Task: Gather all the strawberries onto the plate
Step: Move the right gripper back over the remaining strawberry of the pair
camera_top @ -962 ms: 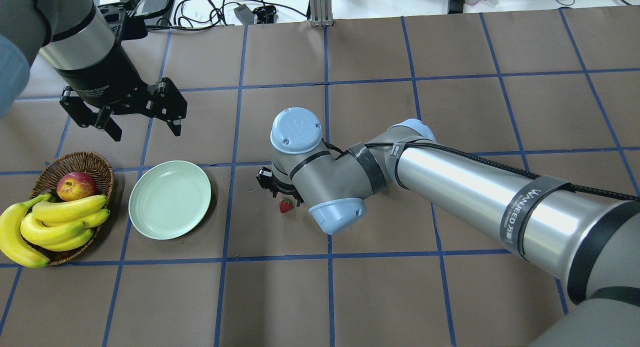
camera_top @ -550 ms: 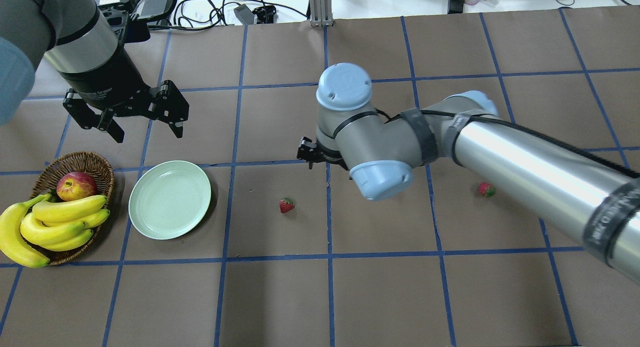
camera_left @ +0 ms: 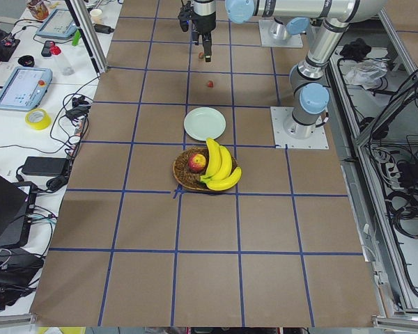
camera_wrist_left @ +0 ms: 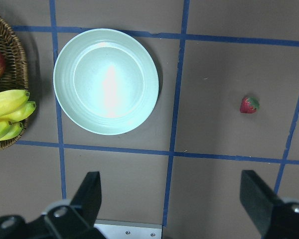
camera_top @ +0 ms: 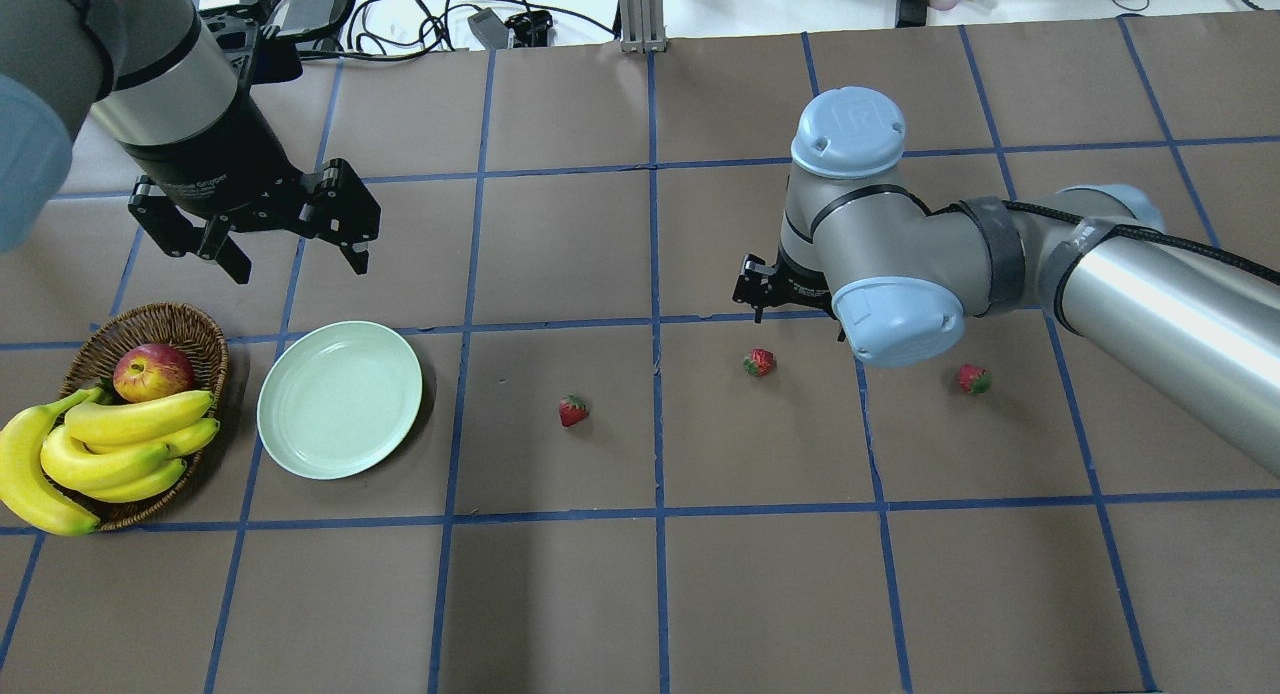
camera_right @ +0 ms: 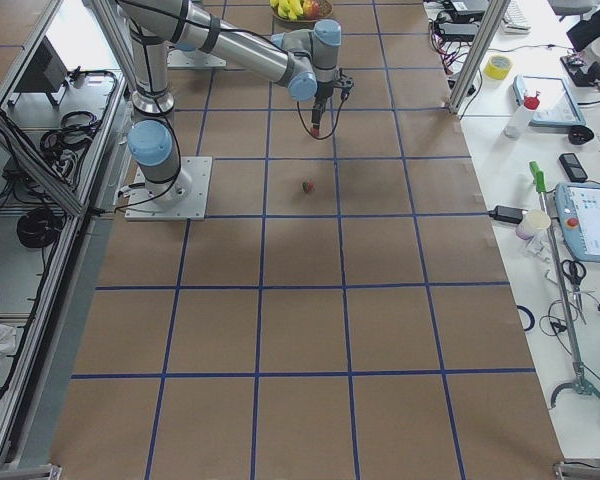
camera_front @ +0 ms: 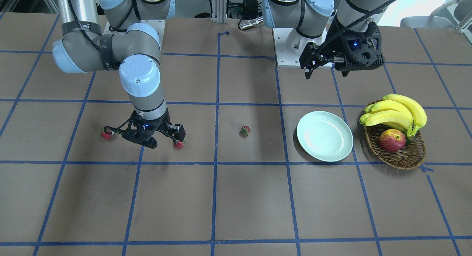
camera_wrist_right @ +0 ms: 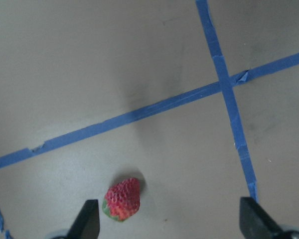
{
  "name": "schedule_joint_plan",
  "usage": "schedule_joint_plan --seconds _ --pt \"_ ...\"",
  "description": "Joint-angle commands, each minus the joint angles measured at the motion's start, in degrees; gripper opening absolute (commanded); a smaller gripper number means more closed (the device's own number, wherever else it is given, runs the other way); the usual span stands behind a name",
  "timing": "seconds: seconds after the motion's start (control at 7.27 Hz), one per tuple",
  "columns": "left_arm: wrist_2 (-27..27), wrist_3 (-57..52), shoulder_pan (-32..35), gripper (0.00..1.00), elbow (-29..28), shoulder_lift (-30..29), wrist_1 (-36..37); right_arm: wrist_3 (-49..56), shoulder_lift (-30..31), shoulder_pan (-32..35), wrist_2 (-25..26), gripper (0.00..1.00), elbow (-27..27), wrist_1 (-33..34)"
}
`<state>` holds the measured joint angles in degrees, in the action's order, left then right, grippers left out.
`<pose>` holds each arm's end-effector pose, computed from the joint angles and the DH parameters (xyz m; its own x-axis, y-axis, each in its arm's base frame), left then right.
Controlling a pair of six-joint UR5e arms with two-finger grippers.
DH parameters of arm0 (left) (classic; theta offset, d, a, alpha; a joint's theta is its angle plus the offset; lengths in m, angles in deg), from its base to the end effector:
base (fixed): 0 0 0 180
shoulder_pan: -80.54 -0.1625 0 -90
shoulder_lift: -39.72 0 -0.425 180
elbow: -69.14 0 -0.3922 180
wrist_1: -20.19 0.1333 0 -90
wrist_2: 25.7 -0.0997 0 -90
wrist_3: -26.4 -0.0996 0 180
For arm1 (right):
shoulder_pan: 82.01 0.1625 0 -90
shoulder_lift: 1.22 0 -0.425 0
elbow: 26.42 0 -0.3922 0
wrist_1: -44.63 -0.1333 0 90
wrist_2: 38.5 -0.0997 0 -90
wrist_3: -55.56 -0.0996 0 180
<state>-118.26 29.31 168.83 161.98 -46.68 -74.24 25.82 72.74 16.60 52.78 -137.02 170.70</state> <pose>-0.1151 -0.4622 0.4862 -0.9958 -0.0776 -0.0478 -0.0804 0.9949 0.0617 0.2091 -0.5052 0.2363 -0.9325 0.3603 0.0243 0.3604 0.9328 -0.0024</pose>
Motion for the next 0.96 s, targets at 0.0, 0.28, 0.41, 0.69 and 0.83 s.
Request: schedule_joint_plan --seconds 0.0,0.28,0.41,0.69,0.83 --pt "-0.25 -0.01 0.05 1.00 0.06 0.00 -0.05 -10.29 -4.32 -0.35 -3.11 1.00 -1.89 8.89" --pt "-0.25 0.08 0.05 1.00 0.06 0.00 -0.05 -16.22 -5.14 0.70 -3.29 1.00 -1.98 9.29" --pt "-0.25 -0.01 -0.04 1.00 0.15 0.00 -0.05 -18.66 -5.57 0.88 -3.38 1.00 -2.07 8.94" --pt "-0.25 -0.01 -0.13 1.00 0.06 0.00 -0.05 -18.77 -5.67 1.50 -3.38 0.82 -3.73 9.02" --pt "-0.25 -0.01 -0.22 1.00 0.06 0.00 0.03 -18.95 -5.67 1.76 -3.38 0.65 -3.92 8.85"
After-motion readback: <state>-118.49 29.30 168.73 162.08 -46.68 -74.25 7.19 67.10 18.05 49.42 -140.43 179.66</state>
